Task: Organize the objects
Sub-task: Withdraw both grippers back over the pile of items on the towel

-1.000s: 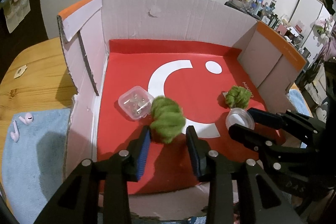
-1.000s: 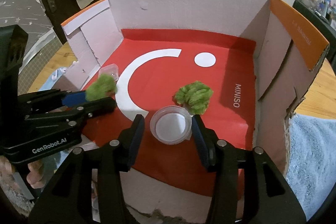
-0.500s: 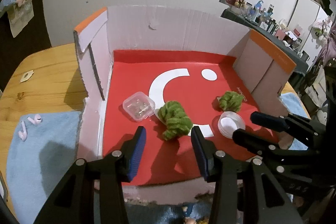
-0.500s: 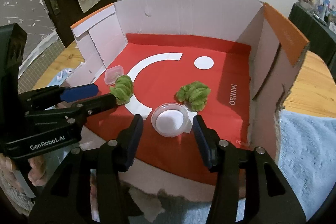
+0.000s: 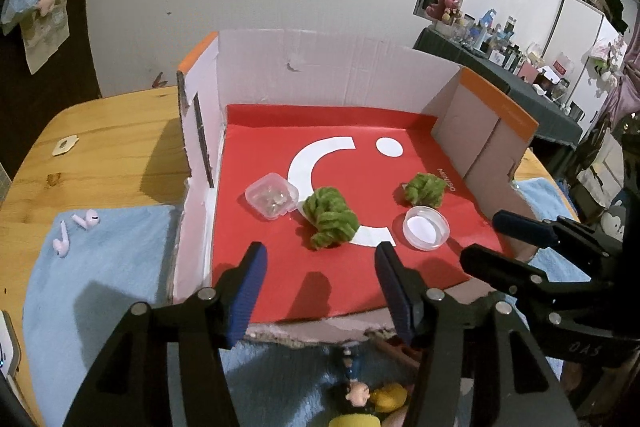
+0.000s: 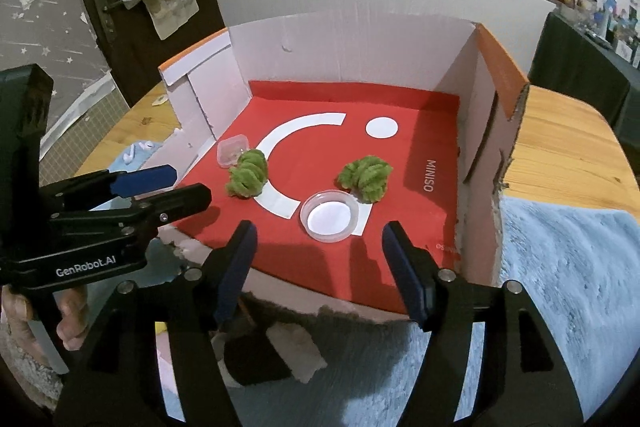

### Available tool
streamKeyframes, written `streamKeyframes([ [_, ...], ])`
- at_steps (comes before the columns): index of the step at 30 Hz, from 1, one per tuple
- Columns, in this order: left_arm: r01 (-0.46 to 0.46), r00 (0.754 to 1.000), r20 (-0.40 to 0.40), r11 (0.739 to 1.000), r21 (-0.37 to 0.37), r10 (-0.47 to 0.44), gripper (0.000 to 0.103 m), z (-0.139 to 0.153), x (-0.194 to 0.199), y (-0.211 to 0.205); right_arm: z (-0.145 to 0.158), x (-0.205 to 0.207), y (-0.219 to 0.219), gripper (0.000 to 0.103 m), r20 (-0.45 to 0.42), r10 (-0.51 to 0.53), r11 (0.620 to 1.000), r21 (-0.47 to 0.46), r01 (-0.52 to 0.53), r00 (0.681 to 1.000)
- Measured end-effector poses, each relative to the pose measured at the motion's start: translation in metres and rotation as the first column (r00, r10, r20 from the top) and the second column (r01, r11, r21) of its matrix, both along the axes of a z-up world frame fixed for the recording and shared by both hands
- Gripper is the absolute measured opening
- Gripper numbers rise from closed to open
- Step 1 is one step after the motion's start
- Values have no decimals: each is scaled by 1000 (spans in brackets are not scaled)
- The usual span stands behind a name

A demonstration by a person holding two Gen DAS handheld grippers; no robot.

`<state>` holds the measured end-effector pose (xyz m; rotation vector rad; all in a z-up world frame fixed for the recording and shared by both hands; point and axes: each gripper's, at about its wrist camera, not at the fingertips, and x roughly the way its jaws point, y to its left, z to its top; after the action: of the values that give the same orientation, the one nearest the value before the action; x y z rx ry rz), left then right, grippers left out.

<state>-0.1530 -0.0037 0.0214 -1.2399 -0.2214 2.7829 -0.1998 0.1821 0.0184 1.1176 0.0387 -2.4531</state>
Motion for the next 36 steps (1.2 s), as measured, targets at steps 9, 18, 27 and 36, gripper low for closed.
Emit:
streamKeyframes([
  [9,10,1000,-6,1000,-1,-10,64,1,13,1,7,16,2,68,-19,-20,1000,-10,20,1000],
  [18,5,1000,-31,999,-42,-6,72,7,26,7,12,30,8,79,-36,-32,999,-24,31,999],
  [27,-3,997,-72,995,-103,-4,80,16,40,18,16,42,14,82,-54,-36,999,-39,34,998],
  [36,-3,996,-94,991,-130,-9,87,21,51,24,19,54,19,84,-67,-47,998,-52,44,997],
])
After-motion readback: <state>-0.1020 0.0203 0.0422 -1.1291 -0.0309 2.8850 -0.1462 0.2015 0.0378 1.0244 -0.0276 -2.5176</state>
